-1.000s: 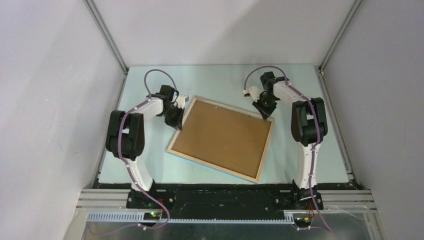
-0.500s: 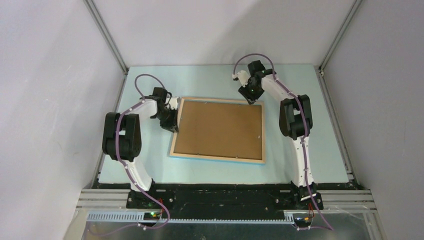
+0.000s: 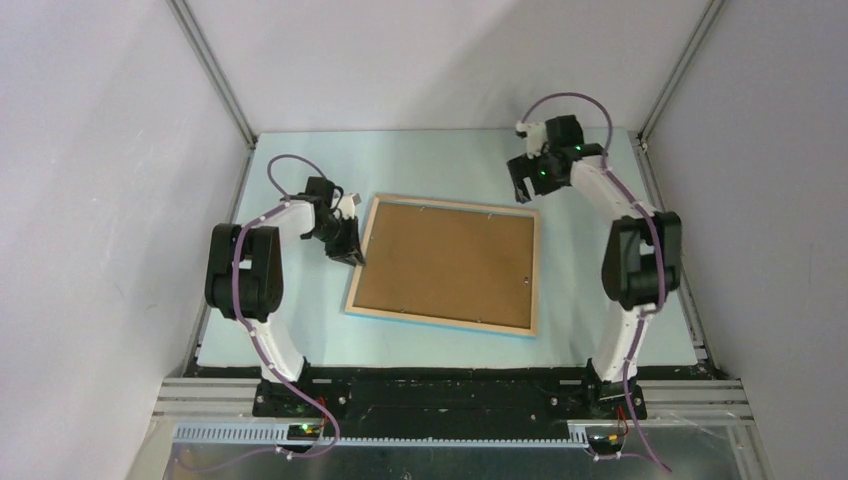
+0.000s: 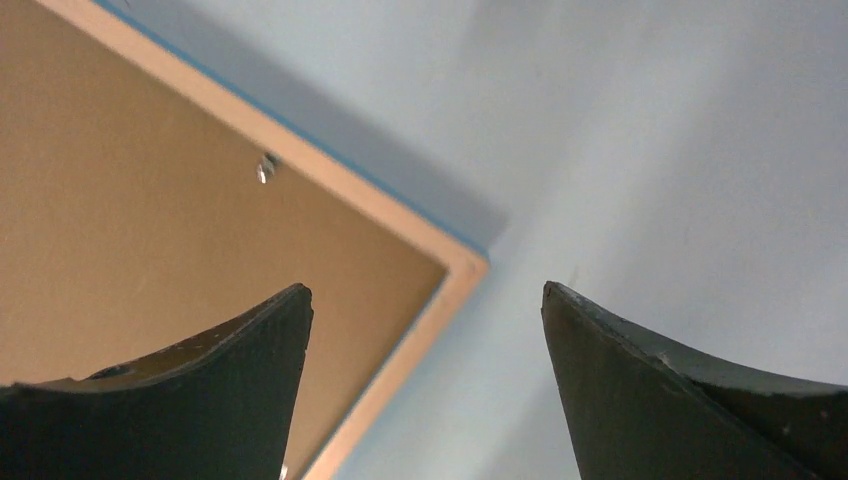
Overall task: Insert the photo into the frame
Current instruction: Install the photo frame at the center of the board.
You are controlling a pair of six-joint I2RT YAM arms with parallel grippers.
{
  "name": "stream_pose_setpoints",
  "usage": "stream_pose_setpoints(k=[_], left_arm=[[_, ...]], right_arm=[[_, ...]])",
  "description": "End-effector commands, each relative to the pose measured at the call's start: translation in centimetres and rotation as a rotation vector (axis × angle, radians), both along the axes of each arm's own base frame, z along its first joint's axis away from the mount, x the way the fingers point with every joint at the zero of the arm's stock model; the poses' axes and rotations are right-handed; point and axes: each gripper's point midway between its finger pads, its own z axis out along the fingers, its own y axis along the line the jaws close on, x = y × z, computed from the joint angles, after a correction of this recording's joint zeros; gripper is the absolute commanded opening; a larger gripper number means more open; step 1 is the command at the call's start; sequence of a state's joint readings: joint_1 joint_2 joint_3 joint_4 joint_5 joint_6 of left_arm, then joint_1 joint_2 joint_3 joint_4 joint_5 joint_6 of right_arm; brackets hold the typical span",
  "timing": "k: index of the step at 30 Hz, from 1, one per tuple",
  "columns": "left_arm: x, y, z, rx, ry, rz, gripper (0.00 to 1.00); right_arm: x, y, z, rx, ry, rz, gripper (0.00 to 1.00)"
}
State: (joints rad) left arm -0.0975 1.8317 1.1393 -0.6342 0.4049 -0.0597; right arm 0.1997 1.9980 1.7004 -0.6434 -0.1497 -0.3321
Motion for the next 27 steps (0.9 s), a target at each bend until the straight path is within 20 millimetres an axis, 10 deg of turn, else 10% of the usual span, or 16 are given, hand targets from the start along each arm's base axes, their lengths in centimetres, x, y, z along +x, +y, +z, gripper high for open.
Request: stream_pose_setpoints(k=[1, 10, 27], left_arm=[[-3.0, -1.9, -1.9, -0.069, 0.124, 0.026, 0.0], [-2.9, -2.4, -2.4, -0.097, 0.129, 0.039, 0.0], [-2.3, -2.3, -2.2, -0.097, 0.091, 0.029, 0.0]], right_arm=[[-3.8, -1.6, 1.5, 0.137, 0.031, -0.145, 0.88], [-12.8, -2.4, -4.2, 0.214, 0.294, -0.172, 0.86], [-17.6, -2.6, -8.6, 0.105, 0.414, -0.13, 0.81]])
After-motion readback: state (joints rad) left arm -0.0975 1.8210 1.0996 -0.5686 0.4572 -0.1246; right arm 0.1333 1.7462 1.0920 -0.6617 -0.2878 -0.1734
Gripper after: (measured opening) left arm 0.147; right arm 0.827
